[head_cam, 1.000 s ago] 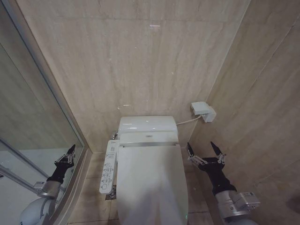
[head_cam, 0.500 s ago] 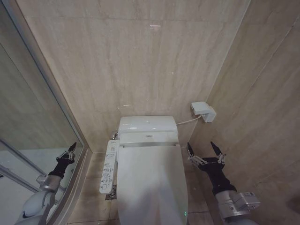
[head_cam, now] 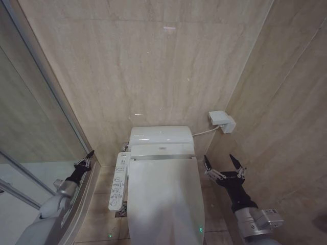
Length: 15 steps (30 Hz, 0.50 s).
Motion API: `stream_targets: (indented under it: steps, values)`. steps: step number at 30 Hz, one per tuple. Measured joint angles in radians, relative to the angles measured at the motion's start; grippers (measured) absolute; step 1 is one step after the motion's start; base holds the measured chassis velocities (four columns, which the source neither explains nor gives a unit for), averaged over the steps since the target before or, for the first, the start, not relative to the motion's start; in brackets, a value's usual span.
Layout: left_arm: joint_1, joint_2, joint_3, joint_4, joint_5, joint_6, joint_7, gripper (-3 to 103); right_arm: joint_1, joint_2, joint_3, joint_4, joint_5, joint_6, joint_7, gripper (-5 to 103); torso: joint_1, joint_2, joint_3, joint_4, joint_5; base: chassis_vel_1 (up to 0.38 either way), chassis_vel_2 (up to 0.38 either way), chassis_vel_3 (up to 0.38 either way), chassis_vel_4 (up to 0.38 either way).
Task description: Open the toilet lid, clean the toilet bowl with a toilet brush, close the toilet lid, and flush.
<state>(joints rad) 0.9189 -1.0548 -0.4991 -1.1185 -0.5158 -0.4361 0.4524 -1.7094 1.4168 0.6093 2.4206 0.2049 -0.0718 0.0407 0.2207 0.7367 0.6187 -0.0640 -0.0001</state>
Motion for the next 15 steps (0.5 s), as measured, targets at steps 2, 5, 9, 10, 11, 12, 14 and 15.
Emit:
stream_targets:
  steps: [2,5,9,10,11,12,14,15]
  values:
    - [-0.037,-0.001,0.029,0.028,0.000,-0.004,0.006,0,0.000,0.000,0.000,0.000,0.000,0.000,0.000,100,0.000,0.000,0.000,0.0000,0.0002,0.000,0.000,0.000,0.000]
    - [-0.072,-0.003,0.060,0.059,0.000,-0.006,0.011,0,0.000,0.000,0.000,0.000,0.000,0.000,0.000,100,0.000,0.000,0.000,0.0000,0.0002,0.000,0.000,0.000,0.000]
    - [-0.121,-0.007,0.103,0.106,0.000,-0.012,0.020,0,0.000,0.000,0.000,0.000,0.000,0.000,0.000,100,0.000,0.000,0.000,0.0001,0.0002,0.000,0.000,0.000,0.000]
    - [-0.136,-0.009,0.113,0.121,0.000,-0.014,0.024,0,0.000,0.000,0.000,0.000,0.000,0.000,0.000,100,0.000,0.000,0.000,0.0001,0.0002,0.000,0.000,0.000,0.000]
    - [-0.136,-0.009,0.113,0.121,0.000,-0.014,0.024,0,0.000,0.000,0.000,0.000,0.000,0.000,0.000,100,0.000,0.000,0.000,0.0001,0.0002,0.000,0.000,0.000,0.000]
    - [-0.152,-0.012,0.122,0.136,0.000,-0.016,0.027,0,0.000,0.000,0.000,0.000,0.000,0.000,0.000,100,0.000,0.000,0.000,0.0003,0.0002,0.000,0.000,0.000,0.000]
    - [-0.187,-0.024,0.140,0.172,0.001,-0.021,0.030,0,0.000,0.000,0.000,0.000,0.000,0.000,0.000,100,0.000,0.000,0.000,0.0002,0.0002,0.000,0.000,0.000,0.000]
    - [-0.197,-0.028,0.145,0.182,0.001,-0.022,0.030,0,0.000,0.000,0.000,0.000,0.000,0.000,0.000,100,0.000,0.000,0.000,0.0001,0.0001,0.000,0.000,0.000,0.000]
